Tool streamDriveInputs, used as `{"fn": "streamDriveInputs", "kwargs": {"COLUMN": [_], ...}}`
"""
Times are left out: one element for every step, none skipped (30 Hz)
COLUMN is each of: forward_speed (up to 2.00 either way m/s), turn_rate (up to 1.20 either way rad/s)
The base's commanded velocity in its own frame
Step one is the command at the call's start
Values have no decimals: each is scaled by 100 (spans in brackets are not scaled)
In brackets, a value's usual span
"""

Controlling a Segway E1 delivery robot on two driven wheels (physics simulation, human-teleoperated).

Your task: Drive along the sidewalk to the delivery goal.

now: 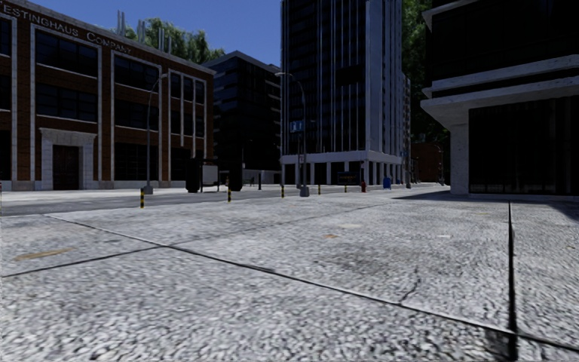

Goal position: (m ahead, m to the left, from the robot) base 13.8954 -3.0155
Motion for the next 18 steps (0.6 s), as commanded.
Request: {"fn": "streamDriveInputs", "kwargs": {"forward_speed": [200, 200, 200, 200, 200, 200, 200, 200, 200, 200, 200, 200, 200, 200, 200, 200, 200, 200], "turn_rate": [-9, 0, 0, 0, 0, 0, 0, 0, 0, 0, 0, 0, 0, 0, 0, 0, 0, 0]}}
